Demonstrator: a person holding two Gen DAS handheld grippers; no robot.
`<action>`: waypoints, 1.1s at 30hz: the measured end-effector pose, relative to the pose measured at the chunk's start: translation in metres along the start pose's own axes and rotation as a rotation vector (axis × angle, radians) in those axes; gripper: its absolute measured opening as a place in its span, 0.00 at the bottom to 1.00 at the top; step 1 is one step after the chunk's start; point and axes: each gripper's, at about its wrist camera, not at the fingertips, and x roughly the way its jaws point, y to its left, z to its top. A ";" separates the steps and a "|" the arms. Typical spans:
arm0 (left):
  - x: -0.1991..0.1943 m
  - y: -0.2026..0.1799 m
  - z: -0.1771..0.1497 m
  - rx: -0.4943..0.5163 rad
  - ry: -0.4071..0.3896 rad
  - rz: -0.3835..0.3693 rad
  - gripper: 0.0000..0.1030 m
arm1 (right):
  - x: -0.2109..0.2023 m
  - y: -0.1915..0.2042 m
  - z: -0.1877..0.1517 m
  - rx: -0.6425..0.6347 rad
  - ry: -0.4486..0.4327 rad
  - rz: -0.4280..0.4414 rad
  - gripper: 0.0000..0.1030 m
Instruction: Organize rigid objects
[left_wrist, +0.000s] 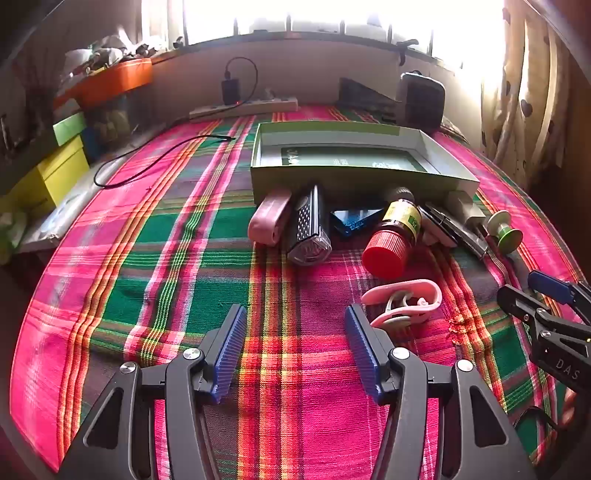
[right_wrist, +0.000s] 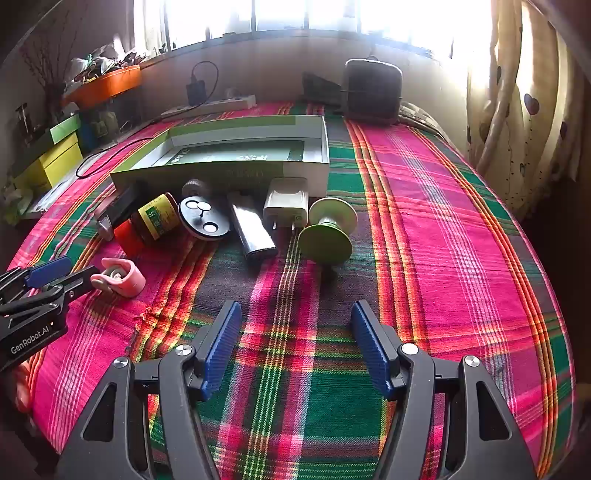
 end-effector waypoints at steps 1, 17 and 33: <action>0.000 0.000 0.000 0.006 0.004 0.006 0.53 | 0.000 0.000 0.000 0.000 0.000 0.000 0.61; -0.003 -0.002 0.000 -0.010 0.003 0.016 0.53 | 0.001 0.000 -0.001 0.005 -0.001 -0.005 0.61; -0.002 0.004 -0.001 -0.021 -0.005 0.016 0.53 | 0.001 0.001 0.000 0.004 0.000 -0.006 0.61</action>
